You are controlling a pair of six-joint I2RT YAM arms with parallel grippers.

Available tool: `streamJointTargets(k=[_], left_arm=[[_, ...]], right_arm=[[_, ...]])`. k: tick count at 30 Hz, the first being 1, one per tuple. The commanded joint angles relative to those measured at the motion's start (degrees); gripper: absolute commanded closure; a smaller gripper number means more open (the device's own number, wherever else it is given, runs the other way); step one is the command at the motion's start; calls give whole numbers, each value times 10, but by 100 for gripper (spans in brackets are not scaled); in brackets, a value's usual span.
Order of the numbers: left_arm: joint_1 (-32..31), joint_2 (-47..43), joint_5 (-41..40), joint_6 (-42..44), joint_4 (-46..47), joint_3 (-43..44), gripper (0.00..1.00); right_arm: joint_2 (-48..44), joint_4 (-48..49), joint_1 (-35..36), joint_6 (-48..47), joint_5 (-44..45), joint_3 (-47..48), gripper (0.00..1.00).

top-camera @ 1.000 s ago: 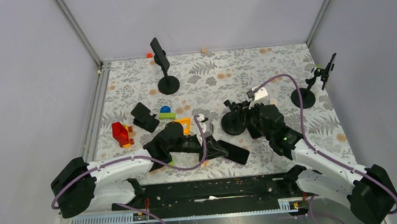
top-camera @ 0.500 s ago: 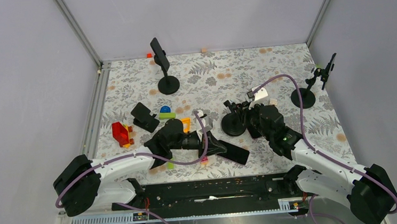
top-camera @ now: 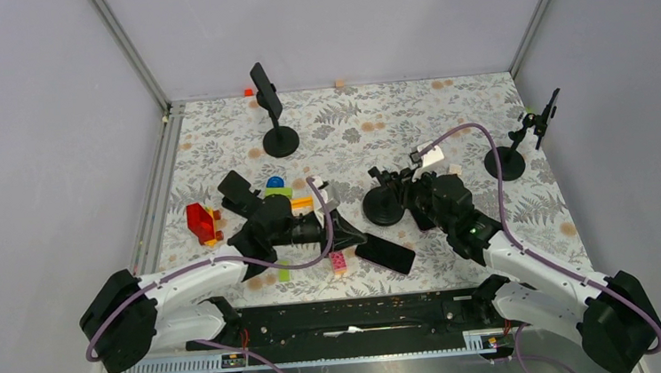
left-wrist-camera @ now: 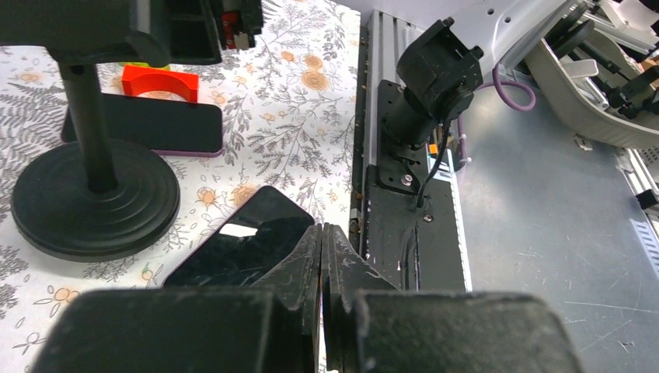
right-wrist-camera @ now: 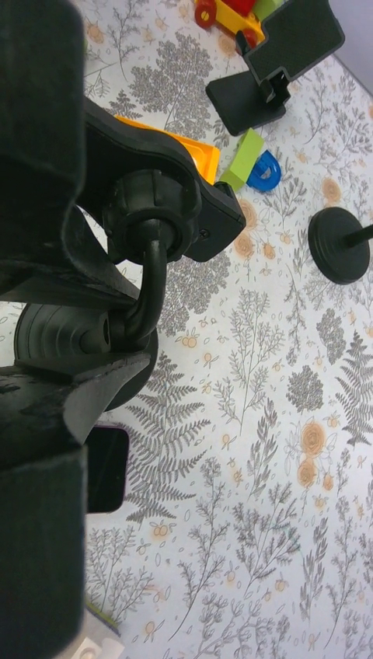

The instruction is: Remove the phone from the phone stand

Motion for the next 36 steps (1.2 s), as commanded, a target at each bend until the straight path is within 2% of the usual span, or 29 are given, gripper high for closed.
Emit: streamJointTargets(k=[1,9,21,27,36], left_arm=[[18,-30,-9,-6,-2,-7,100],[63,-104,-44,6,-76,-20,100],[110,-230,-174,-16,-171,-32,100],[120,-285,-261,-36,-206,-46,100],[123,-300,-285,-51,-224,-56,97]], right_arm=[[4,97,0,10,-16,11,100],[60,131,1,3,-26,42,100],[241,142,0,-55,-3,203,100],[341,118,0,-92,17,304,100],[450,63,-12,-103,31,391,100]])
